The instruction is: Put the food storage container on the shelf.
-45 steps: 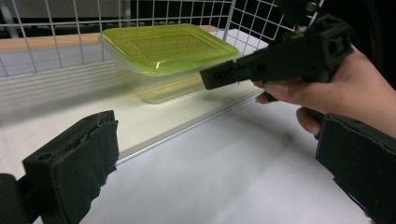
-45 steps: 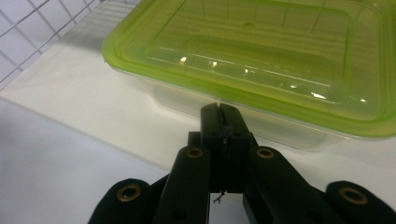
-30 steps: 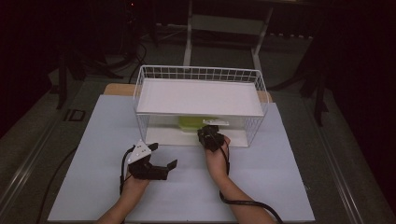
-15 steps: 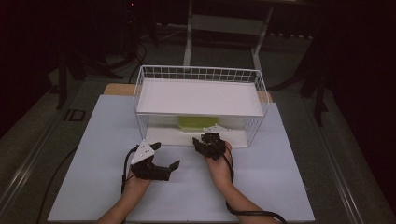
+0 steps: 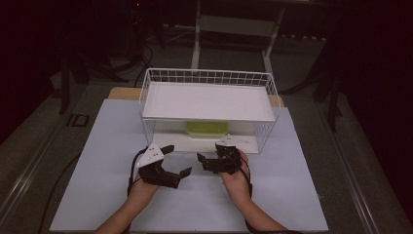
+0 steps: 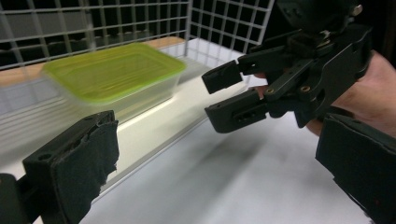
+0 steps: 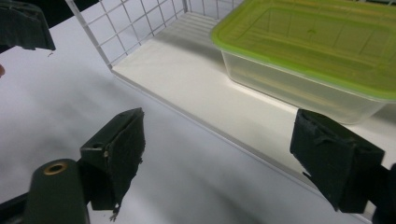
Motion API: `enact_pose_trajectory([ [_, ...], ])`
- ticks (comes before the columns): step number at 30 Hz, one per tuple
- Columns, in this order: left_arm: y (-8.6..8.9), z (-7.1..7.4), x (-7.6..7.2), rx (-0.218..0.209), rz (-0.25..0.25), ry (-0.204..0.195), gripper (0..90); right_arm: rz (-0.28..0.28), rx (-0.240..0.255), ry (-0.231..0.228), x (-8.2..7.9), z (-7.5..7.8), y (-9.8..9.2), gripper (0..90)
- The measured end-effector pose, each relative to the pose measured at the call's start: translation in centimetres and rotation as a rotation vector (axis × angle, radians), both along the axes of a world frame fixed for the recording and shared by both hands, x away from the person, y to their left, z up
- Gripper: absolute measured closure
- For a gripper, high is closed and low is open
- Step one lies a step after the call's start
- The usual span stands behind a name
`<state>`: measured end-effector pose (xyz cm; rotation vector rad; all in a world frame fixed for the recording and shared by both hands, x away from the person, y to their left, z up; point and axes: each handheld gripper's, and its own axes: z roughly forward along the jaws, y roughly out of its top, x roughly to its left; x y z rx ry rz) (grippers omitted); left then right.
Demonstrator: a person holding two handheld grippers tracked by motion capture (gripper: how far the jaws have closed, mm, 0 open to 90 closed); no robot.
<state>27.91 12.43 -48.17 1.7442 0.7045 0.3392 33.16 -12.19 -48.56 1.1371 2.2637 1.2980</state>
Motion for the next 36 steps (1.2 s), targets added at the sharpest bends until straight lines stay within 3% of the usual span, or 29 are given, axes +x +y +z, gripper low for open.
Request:
enact_pose_trajectory([
  [8, 0.2, 0.6, -0.6, 0.001, -0.034, -0.002, 0.0, 0.014, 0.017, -0.023, -1.2, 0.9, -1.0, 18.1],
  [10, 0.8, 0.8, -0.9, -0.017, -0.036, 0.008, 0.0, 0.026, 0.012, -0.035, -1.7, 1.2, -1.4, 18.1],
  [19, 2.5, 1.3, -2.3, -0.005, -0.044, 0.012, 0.0, 0.062, 0.012, -0.06, -3.6, 2.1, -3.0, 18.1],
  [22, 2.9, 1.4, -2.7, 0.001, -0.048, 0.012, 0.0, 0.066, 0.032, -0.065, -4.2, 2.3, -3.6, 18.1],
  [36, 4.4, 0.7, -4.2, -0.006, -0.037, 0.019, 0.0, 0.042, 0.048, -0.089, -6.3, 2.4, -7.3, 18.1],
])
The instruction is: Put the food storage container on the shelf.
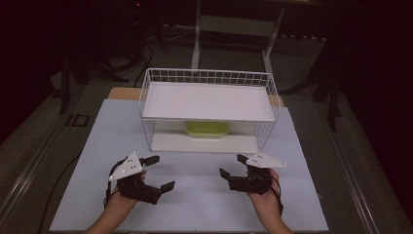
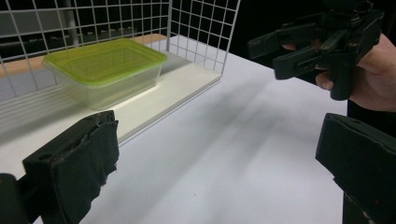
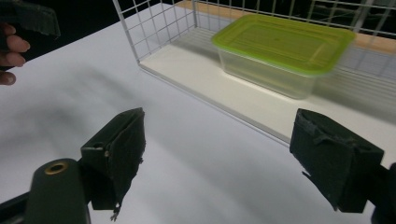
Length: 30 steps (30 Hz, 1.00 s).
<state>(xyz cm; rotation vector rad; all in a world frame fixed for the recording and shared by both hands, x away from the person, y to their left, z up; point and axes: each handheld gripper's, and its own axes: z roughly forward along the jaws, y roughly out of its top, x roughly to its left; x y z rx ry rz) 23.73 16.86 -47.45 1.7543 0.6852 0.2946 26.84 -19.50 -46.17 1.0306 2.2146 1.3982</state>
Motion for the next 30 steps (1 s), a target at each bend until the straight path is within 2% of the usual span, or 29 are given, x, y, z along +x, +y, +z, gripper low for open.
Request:
enact_pose_trajectory([
  [5, 0.3, -0.9, -0.4, 0.006, 0.008, 0.011, 0.0, -0.039, -0.002, 0.001, -0.6, -0.4, -1.8, 18.2],
  [10, 0.8, -1.7, -0.7, 0.004, 0.016, 0.01, 0.0, -0.05, -0.019, 0.008, -1.0, -0.9, -3.3, 18.2],
  [14, 0.9, -2.3, -1.0, 0.026, 0.017, 0.022, 0.1, -0.076, -0.025, 0.016, -1.2, -1.3, -4.5, 18.2],
  [15, 1.0, -2.4, -1.0, 0.037, 0.015, 0.023, 0.0, -0.073, -0.02, 0.021, -1.3, -1.4, -4.7, 18.1],
  [21, 1.4, -2.7, -1.4, 0.033, 0.025, 0.03, 0.1, -0.102, -0.015, 0.034, -1.7, -2.0, -6.1, 18.1],
  [25, 1.7, -2.9, -1.6, 0.024, 0.033, 0.025, 0.0, -0.101, -0.021, 0.026, -1.9, -2.7, -6.6, 18.1],
  [27, 1.8, -3.1, -1.6, 0.019, 0.038, 0.023, 0.0, -0.097, -0.039, 0.019, -1.9, -3.1, -6.7, 18.1],
  [30, 2.1, -3.4, -1.6, 0.017, 0.045, 0.028, 0.1, -0.091, -0.032, 0.028, -1.9, -3.3, -7.0, 18.1],
])
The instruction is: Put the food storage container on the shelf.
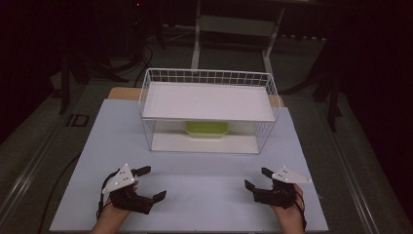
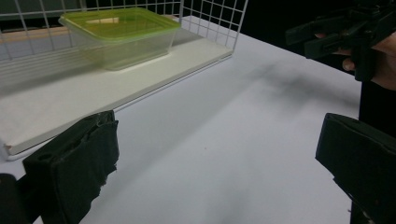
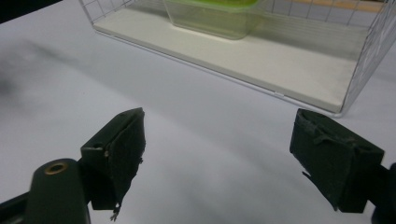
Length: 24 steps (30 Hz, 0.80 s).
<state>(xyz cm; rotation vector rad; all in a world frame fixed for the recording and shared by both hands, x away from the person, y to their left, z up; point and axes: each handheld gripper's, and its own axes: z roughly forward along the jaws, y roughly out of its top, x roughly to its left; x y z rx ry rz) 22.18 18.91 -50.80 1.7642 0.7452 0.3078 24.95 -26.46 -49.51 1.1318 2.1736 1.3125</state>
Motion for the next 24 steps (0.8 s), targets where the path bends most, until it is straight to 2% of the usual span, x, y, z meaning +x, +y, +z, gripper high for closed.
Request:
enact_pose_trajectory([
  [3, 0.1, -0.2, 0.0, 0.002, 0.004, 0.006, 0.0, 0.016, -0.026, -0.003, 0.1, -0.4, -0.2, 18.1],
  [8, 0.4, -0.6, 0.0, -0.002, 0.016, 0.006, 0.0, 0.022, -0.038, 0.005, 0.2, -1.2, -0.3, 18.0],
  [14, 0.4, -1.2, 0.0, 0.017, 0.016, 0.026, 0.1, 0.03, -0.014, 0.004, 0.4, -1.6, -0.8, 17.2],
  [16, 0.3, -1.3, 0.0, 0.023, 0.012, 0.023, 0.0, 0.035, -0.007, 0.02, 0.5, -1.8, -0.9, 16.3],
  [18, 0.3, -1.3, -0.1, 0.019, 0.011, 0.02, 0.0, 0.038, 0.005, 0.038, 0.6, -2.1, -1.0, 16.3],
  [20, 0.3, -1.3, -0.1, 0.017, 0.009, 0.019, 0.0, 0.039, -0.002, 0.033, 0.6, -2.2, -1.0, 16.1],
  [24, 0.4, -1.3, 0.0, 0.008, 0.008, 0.019, 0.0, 0.033, 0.035, 0.035, 0.8, -2.3, -1.2, 15.5],
])
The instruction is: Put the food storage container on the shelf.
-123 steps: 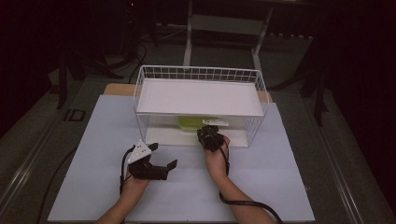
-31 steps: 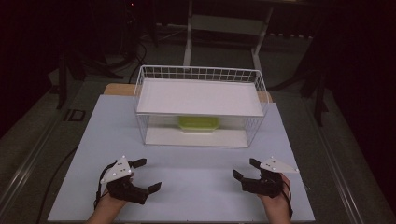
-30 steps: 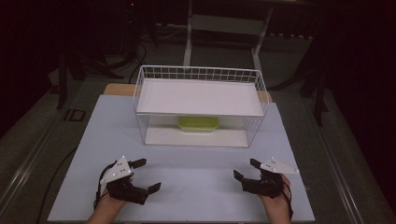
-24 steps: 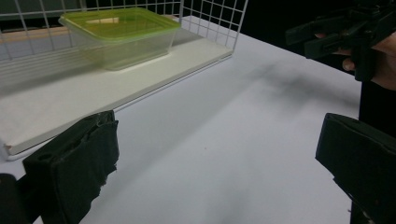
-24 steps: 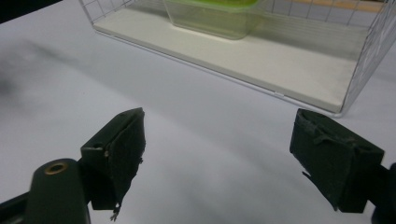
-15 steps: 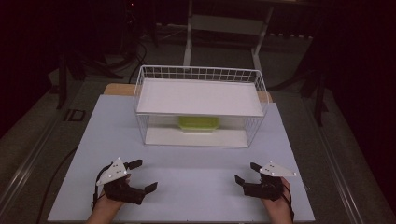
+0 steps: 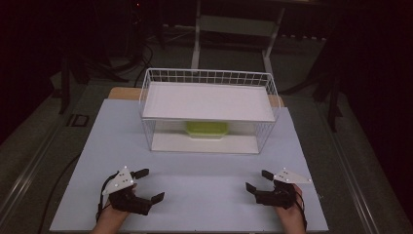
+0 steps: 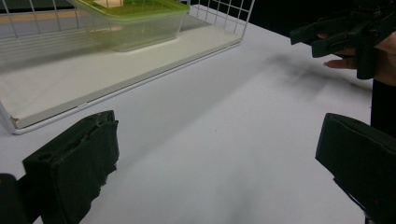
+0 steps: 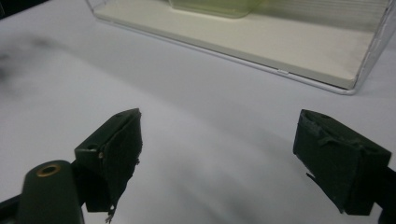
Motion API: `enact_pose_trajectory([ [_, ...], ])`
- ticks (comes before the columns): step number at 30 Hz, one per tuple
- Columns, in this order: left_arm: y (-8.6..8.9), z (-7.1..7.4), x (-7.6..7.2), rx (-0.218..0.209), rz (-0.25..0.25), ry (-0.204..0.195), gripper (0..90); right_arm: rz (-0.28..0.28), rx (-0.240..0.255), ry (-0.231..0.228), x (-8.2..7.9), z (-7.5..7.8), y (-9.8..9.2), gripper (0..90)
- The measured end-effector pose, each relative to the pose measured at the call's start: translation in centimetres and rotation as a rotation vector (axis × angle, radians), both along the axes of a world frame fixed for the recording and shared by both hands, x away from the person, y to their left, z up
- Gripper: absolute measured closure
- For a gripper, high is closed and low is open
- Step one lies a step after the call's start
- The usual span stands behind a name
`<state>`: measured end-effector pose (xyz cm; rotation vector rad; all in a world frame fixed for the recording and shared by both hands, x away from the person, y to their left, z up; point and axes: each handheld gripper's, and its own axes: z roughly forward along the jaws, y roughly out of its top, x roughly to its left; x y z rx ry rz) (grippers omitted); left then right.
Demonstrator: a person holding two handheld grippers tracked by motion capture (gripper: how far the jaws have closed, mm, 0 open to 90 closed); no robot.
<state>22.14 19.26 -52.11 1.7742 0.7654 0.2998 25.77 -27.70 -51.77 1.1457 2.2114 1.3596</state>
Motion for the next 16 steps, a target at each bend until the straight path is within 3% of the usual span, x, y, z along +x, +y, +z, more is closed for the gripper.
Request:
enact_pose_trajectory([
  [2, -0.01, 0.07, 0.03, -0.009, 0.002, -0.006, 0.1, -0.001, 0.016, 0.002, 0.1, 0.0, -0.13, 15.4],
  [7, -0.08, 0.07, -0.09, -0.013, 0.013, -0.025, 0.0, 0.006, 0.001, -0.025, 0.28, -0.04, -0.33, 15.3],
  [10, -0.03, 0.05, -0.18, -0.009, 0.021, -0.044, 0.1, 0.011, -0.003, -0.023, 0.37, -0.13, -0.33, 15.3],
  [16, 0.12, 0.01, 0.0, -0.008, 0.041, -0.042, 0.0, 0.024, -0.024, -0.008, 0.57, -0.4, -0.24, 14.7],
])
